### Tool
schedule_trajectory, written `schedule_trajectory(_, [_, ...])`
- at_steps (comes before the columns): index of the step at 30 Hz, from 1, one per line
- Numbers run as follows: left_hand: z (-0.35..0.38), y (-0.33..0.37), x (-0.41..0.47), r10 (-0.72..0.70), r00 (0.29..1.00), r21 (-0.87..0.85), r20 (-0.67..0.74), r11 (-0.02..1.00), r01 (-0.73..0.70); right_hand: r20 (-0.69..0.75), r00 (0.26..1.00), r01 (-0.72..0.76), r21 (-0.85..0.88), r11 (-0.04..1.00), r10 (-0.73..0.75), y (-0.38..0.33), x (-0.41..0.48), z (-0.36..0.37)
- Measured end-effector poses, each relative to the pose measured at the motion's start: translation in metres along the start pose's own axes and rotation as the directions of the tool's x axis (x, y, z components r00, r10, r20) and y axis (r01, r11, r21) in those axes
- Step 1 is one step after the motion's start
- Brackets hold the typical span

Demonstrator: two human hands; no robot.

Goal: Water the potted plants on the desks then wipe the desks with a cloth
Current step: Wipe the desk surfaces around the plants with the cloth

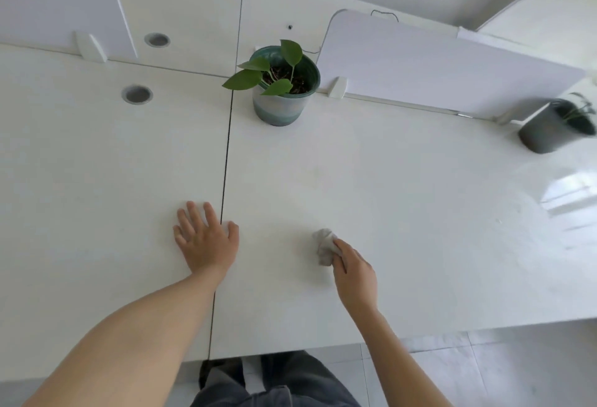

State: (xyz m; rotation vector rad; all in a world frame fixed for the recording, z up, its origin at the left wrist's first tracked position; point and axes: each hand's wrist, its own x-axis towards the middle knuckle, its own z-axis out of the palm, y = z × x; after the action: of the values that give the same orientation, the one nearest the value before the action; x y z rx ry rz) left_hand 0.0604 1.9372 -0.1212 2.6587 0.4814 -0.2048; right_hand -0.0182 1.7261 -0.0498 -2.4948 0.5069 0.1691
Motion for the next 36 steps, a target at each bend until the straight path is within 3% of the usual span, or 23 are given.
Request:
schedule_trajectory(6, [-0.003, -0.003, -0.001, 0.020, 1.000, -0.068, -0.016, 0.997, -0.021, 0.002, 0.995, -0.096, 0.257, 0.962, 0.099, 0.018, -0.059, -0.006])
schedule_trajectory(10, [-0.008, -0.003, 0.001, -0.003, 1.000, -0.127, -0.010, 0.992, 0.002, 0.005, 0.989, -0.142, 0.349, 0.926, 0.150, 0.028, -0.074, -0.011])
schedule_trajectory(12, [-0.019, -0.005, 0.004, -0.043, 0.999, -0.241, 0.004, 0.970, 0.043, 0.021, 0.990, -0.139, 0.346, 0.928, 0.141, 0.034, -0.075, -0.013])
schedule_trajectory(16, [-0.052, -0.012, -0.014, -0.079, 0.997, -0.680, 0.006, 0.731, 0.062, 0.031, 0.996, -0.088, 0.308, 0.947, 0.082, 0.047, -0.071, -0.024])
schedule_trajectory(18, [-0.069, -0.020, -0.038, -0.083, 0.996, -0.751, -0.040, 0.660, 0.024, 0.044, 0.998, -0.052, 0.317, 0.947, 0.040, 0.052, -0.067, -0.035])
schedule_trajectory(22, [-0.074, -0.025, -0.113, -0.109, 0.994, -0.795, -0.001, 0.603, 0.065, 0.094, 0.995, -0.008, 0.363, 0.932, -0.028, 0.064, -0.062, -0.053])
schedule_trajectory(28, [-0.025, -0.016, -0.224, -0.179, 0.977, -0.786, 0.118, 0.584, 0.202, 0.244, 0.958, 0.069, 0.308, 0.949, -0.149, 0.092, -0.066, -0.047])
schedule_trajectory(36, [0.015, -0.015, -0.317, -0.307, 0.928, -0.719, 0.210, 0.595, 0.360, 0.458, 0.803, 0.290, 0.259, 0.921, -0.382, 0.100, -0.095, -0.026])
